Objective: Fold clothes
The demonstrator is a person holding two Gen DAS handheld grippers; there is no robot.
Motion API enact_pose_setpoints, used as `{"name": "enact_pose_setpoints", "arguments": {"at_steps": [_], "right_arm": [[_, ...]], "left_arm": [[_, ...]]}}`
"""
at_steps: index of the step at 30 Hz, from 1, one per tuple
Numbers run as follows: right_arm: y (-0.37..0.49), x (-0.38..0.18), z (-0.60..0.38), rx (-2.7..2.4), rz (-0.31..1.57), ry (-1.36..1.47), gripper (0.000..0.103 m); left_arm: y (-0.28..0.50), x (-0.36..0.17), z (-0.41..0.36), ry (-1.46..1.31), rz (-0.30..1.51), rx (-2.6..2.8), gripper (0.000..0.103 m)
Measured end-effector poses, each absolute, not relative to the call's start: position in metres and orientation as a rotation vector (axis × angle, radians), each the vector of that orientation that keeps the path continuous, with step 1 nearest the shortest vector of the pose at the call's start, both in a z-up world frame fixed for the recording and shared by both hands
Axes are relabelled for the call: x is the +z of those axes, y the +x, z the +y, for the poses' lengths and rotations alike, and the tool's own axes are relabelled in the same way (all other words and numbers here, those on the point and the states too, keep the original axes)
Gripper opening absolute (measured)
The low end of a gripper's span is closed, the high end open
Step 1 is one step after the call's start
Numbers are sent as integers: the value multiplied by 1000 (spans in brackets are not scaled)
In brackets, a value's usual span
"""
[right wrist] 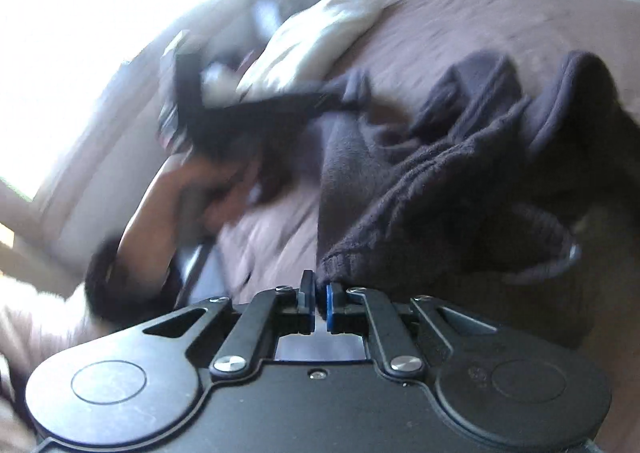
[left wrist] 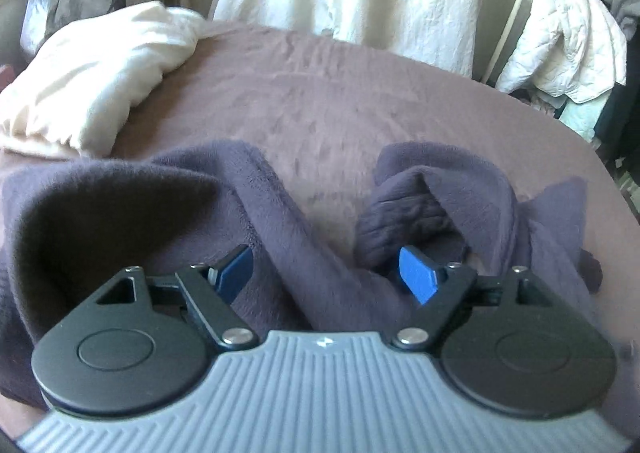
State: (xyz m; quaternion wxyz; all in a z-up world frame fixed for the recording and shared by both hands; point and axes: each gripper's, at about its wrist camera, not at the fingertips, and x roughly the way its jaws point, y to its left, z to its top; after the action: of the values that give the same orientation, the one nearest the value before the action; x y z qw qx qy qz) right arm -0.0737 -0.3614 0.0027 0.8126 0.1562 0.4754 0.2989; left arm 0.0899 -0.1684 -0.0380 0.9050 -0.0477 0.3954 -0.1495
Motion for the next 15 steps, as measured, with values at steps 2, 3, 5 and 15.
{"name": "enact_pose_setpoints", "arguments": {"at_steps": [2, 3, 5, 15], "right_arm": [[-81, 1, -352, 691, 1044, 331, 8], [-83, 0, -349, 716, 1055, 334, 8], [-85, -1, -341, 770, 1075, 320, 8], [-75, -15, -317, 911, 1132, 309, 8]], "left_arm": [[94, -45, -170, -89, 851, -294, 80], [94, -48, -172, -77, 864, -291, 80], [94, -50, -174, -63, 870, -299, 80], [81, -39, -193, -148, 895, -600, 90]]}}
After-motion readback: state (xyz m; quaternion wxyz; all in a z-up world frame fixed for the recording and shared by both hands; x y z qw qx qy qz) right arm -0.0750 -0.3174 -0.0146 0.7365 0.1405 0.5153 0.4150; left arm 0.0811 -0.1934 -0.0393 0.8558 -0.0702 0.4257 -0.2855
